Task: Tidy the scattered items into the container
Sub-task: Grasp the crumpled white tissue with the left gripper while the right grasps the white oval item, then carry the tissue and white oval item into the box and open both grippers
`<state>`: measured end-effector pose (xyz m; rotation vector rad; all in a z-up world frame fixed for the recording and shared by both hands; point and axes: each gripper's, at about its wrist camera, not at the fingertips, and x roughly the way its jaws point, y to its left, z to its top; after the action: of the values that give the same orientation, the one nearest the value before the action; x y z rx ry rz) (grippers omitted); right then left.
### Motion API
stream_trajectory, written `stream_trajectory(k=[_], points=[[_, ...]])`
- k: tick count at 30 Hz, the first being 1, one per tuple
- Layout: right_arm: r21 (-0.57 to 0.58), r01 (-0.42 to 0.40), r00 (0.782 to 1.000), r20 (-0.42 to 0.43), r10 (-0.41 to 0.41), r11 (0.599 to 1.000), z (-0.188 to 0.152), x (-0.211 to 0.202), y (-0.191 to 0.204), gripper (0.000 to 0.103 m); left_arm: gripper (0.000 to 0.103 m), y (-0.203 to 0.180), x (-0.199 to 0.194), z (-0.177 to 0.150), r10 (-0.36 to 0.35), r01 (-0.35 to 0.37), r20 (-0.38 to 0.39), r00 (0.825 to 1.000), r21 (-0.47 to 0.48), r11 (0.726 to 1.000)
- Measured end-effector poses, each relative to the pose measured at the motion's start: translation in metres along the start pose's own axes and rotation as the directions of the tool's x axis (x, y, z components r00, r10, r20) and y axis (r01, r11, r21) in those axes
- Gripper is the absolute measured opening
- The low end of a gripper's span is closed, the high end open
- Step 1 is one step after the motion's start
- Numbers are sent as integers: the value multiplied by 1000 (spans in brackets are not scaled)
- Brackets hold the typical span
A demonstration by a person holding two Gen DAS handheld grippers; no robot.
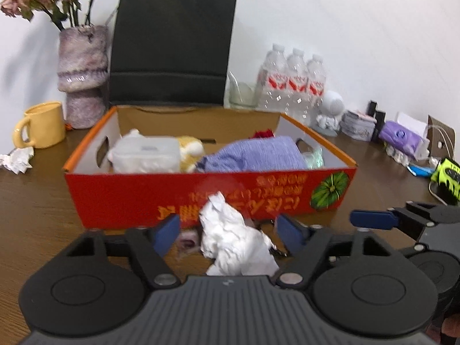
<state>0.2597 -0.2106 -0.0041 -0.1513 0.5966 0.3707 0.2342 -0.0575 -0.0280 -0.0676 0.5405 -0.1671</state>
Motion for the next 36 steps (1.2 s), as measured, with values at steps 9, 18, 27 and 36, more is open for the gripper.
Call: stream_trajectory(k=[9,18,27,36], points=[[13,-71,995,-68,72,997,-5,16,-1,45,53,0,22,-8,-56,55,-101,993,-10,998],[0,-118,992,-55,118,993,-6,10,4,22,28,4,22,-9,-82,80,-112,990,-23,997],[15,-119,993,-23,120,993,-4,1,1,22,26,2,9,-6,-90,89,-67,994,-20,996],[53,-134,990,54,131,990,9,-20,-10,22,26,0,-21,10,-118,119,22,993,-25,993]])
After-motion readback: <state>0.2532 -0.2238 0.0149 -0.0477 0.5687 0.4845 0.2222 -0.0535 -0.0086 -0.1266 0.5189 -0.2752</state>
